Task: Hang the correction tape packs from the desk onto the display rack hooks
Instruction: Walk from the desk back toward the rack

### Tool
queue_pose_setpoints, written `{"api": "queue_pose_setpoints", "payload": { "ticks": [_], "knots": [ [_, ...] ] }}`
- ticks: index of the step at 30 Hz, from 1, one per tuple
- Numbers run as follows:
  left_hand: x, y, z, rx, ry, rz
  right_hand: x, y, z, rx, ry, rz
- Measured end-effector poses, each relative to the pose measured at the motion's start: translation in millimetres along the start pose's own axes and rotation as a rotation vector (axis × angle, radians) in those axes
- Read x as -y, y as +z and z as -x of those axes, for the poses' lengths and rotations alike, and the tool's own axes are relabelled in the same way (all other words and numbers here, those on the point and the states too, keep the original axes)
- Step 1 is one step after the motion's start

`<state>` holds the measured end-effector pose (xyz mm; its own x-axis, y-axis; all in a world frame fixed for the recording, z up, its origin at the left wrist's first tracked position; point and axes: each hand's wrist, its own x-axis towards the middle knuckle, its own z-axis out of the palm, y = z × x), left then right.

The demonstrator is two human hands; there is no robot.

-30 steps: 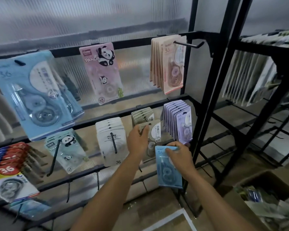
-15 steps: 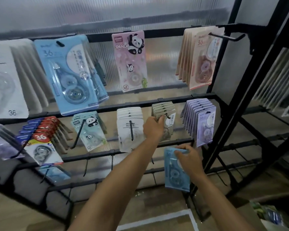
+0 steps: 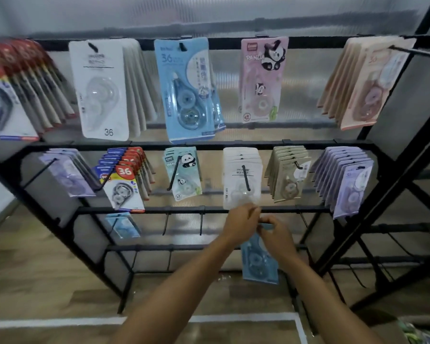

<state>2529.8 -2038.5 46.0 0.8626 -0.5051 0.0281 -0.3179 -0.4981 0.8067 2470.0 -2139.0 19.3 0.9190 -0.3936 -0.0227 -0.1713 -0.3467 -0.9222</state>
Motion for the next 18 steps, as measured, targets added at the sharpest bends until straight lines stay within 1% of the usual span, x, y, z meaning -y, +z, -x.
{"api": "queue_pose_setpoints", "payload": {
  "ticks": [4, 7, 9, 12, 15, 18],
  "knots": [
    [52.3, -39.8, 36.5, -0.053, -0.053, 0.01, 19.8, 50.4, 9.2, 0.058, -0.025, -0.007],
    [97.1, -83.2, 71.2, -0.084, -0.112, 0.025, 41.2, 105.8, 24.9, 0.166, -0.03, 0.013],
    [132.8, -123.1, 96.1, -0.139, -0.173, 0.045, 59.1, 155.6, 39.8, 0.22, -0.061, 0.021],
    [164.8, -163.4, 122.7, -0.208, -0.267, 0.061, 76.6, 200.5, 51.8, 0.235, -0.089, 0.059],
    [201.7, -206.0, 154.2, -0.267, -0.301, 0.006, 96.6, 254.9, 64.5, 0.282, -0.1, 0.089],
    [235.5, -234.4, 174.0, -0.331, -0.335, 0.027, 107.2, 299.8, 72.8, 0.305, -0.099, 0.098]
  ]
}}
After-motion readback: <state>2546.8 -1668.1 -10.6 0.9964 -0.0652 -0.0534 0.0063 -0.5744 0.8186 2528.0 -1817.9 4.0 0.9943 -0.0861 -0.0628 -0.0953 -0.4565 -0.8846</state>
